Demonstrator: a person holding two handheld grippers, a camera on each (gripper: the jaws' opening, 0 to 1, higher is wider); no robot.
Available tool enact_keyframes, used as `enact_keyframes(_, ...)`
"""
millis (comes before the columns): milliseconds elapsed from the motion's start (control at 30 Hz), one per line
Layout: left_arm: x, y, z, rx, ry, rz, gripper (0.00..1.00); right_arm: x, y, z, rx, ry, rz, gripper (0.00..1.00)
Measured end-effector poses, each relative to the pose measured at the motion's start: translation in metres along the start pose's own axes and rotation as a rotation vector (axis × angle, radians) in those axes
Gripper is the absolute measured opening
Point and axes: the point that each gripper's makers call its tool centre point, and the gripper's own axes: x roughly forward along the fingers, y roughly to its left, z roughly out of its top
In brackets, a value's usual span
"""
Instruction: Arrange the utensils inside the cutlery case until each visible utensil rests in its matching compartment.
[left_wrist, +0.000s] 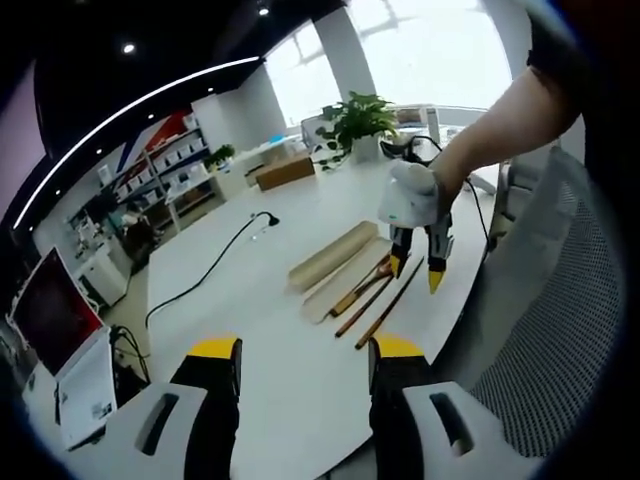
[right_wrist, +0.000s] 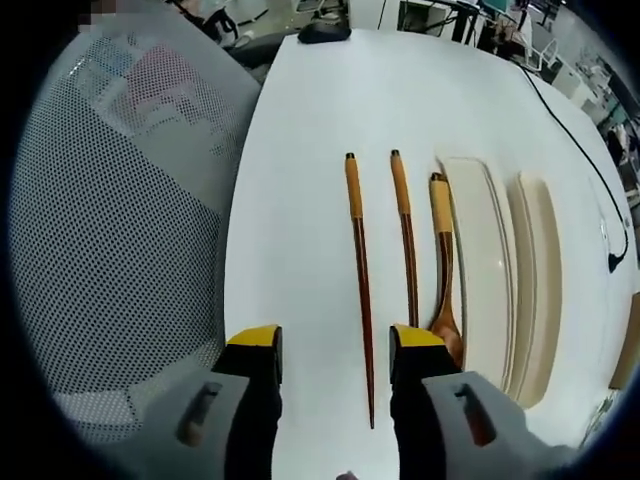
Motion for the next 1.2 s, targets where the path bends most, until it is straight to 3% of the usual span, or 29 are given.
enact_keyframes(667, 0.0, 0.004, -0.003, -0.011, 0.011, 0.014, 0.52, 0.017, -0.017, 0.016, -0.019, -0.009, -0.018, 0.32)
enact_keyframes(933, 0.0, 0.005, -0.003, -0.011, 0.011, 0.015, 0.52, 0.023, -0.016, 0.012, -0.049, 0.024, -0.004, 0.33)
enact_keyframes(1200, 0.001, 0.003, -0.004, -0.004, 0.017, 0.005, 0.52, 0.023, -0.022, 0.012, -0.067, 0.034, -0.03, 0.26)
